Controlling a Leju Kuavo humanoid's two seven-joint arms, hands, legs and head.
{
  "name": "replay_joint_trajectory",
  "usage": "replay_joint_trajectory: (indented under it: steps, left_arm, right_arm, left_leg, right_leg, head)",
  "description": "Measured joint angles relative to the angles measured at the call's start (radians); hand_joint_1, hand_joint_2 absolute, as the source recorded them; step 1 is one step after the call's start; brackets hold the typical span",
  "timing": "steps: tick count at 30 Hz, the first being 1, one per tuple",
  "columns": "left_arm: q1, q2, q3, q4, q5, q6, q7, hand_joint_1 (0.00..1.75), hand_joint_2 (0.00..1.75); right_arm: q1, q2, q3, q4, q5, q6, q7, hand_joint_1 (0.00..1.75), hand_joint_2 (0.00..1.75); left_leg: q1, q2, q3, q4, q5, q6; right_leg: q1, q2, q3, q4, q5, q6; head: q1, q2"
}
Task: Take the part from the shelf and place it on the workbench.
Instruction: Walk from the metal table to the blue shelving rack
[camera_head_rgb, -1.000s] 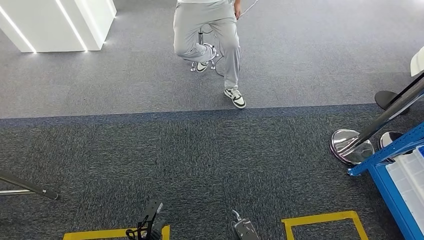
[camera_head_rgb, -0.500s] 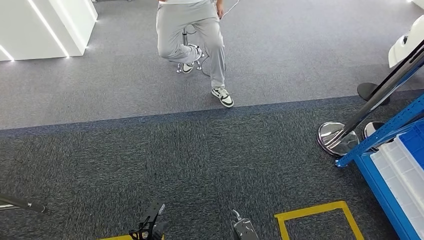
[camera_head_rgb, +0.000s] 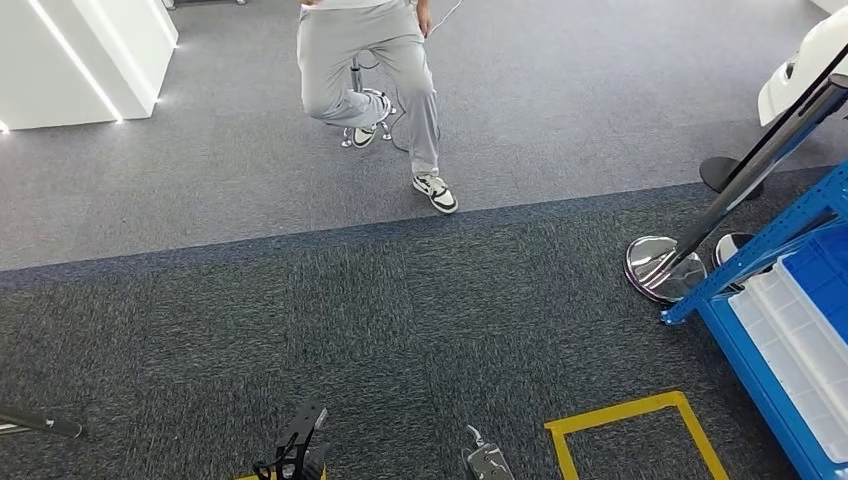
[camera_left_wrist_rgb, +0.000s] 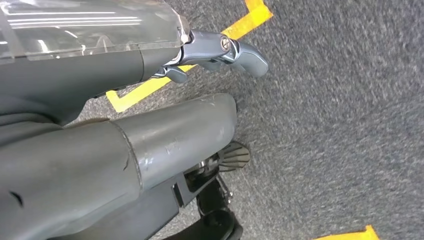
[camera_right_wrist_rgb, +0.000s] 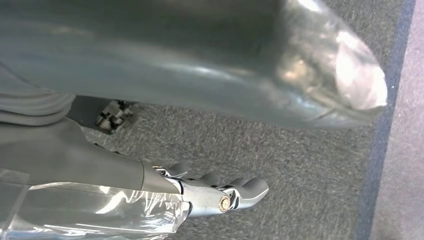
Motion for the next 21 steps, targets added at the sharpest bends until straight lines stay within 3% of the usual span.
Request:
replay_joint_trajectory:
  steps: [3,6,7,8,9,11,13,17,19,21]
  left_arm:
    - [-0.001,0.000,0.000,0.000,0.000,0.000,0.000,0.00,0.00]
    - [0.001,0.000,0.000,0.000,0.000,0.000,0.000,0.00,0.00]
    - [0.003,0.000,0.000,0.000,0.000,0.000,0.000,0.00,0.00]
    - [0.004,0.000,0.000,0.000,0.000,0.000,0.000,0.00,0.00]
    - [0.005,0.000,0.000,0.000,0.000,0.000,0.000,0.00,0.00]
    - [0.005,0.000,0.000,0.000,-0.002,0.000,-0.001,0.00,0.00]
    - [0.004,0.000,0.000,0.000,-0.005,-0.001,-0.002,0.00,0.00]
    - [0.005,-0.001,0.000,0.000,-0.008,-0.004,-0.006,0.00,0.00]
    - [0.004,-0.002,0.000,0.000,-0.009,-0.004,-0.008,0.00,0.00]
    - [0.005,-0.002,0.000,0.000,-0.009,-0.004,-0.009,0.00,0.00]
  right_arm:
    - [0.000,0.001,0.000,0.002,0.001,0.000,-0.002,0.00,0.00]
    - [0.000,0.003,0.000,0.003,0.003,0.000,-0.004,0.00,0.00]
    - [0.000,0.003,0.000,0.005,0.004,0.000,-0.004,0.00,0.00]
    - [0.000,0.003,0.000,0.006,0.005,-0.002,-0.004,0.00,0.00]
    - [0.000,0.003,0.000,0.008,0.009,-0.008,-0.004,0.00,0.00]
    - [0.000,0.003,0.000,0.010,0.021,-0.025,-0.003,0.00,0.00]
    - [0.000,0.003,0.000,0.012,0.036,-0.043,-0.002,0.00,0.00]
    - [0.000,0.003,0.000,0.016,0.066,-0.075,0.004,0.00,0.00]
    - [-0.001,0.003,0.000,0.017,0.082,-0.091,0.009,0.00,0.00]
    - [-0.001,0.003,0.001,0.018,0.096,-0.104,0.015,0.00,0.00]
  left_leg:
    - [0.003,-0.002,-0.009,0.027,-0.023,-0.015]
    - [0.006,-0.018,-0.086,0.202,-0.117,-0.022]
    - [0.006,-0.020,-0.114,0.259,-0.138,-0.024]
    - [0.006,-0.021,-0.127,0.285,-0.138,-0.025]
    - [0.006,-0.021,-0.121,0.269,-0.119,-0.024]
    - [0.007,-0.027,-0.061,0.142,-0.049,-0.020]
    - [0.006,-0.039,-0.011,0.035,-0.013,-0.013]
    - [0.004,-0.039,-0.001,0.007,-0.003,0.008]
    - [0.007,-0.034,0.001,-0.003,0.003,0.019]
    - [0.006,-0.030,0.000,-0.005,0.004,0.024]
  right_leg:
    - [-0.005,0.013,0.006,-0.014,0.010,-0.020]
    - [-0.005,0.021,0.009,-0.018,0.012,-0.033]
    - [-0.004,0.026,0.008,-0.016,0.011,-0.034]
    - [-0.002,0.031,0.007,-0.014,0.010,-0.034]
    - [-0.002,0.037,0.007,-0.011,0.009,-0.033]
    - [-0.002,0.048,0.006,-0.004,0.006,-0.029]
    - [0.001,0.056,0.003,0.005,0.001,-0.022]
    - [0.001,0.057,-0.004,0.010,-0.002,-0.001]
    - [0.000,0.045,-0.029,0.067,-0.042,0.008]
    - [-0.004,0.032,-0.089,0.193,-0.107,0.016]
  head:
    - [-0.002,0.000]
    - [-0.009,0.000]
    - [-0.010,0.000]
    - [-0.010,0.000]
    - [-0.010,0.000]
    - [-0.010,0.000]
    - [-0.010,0.000]
    - [-0.009,0.000]
    - [-0.005,0.000]
    - [-0.001,0.000]
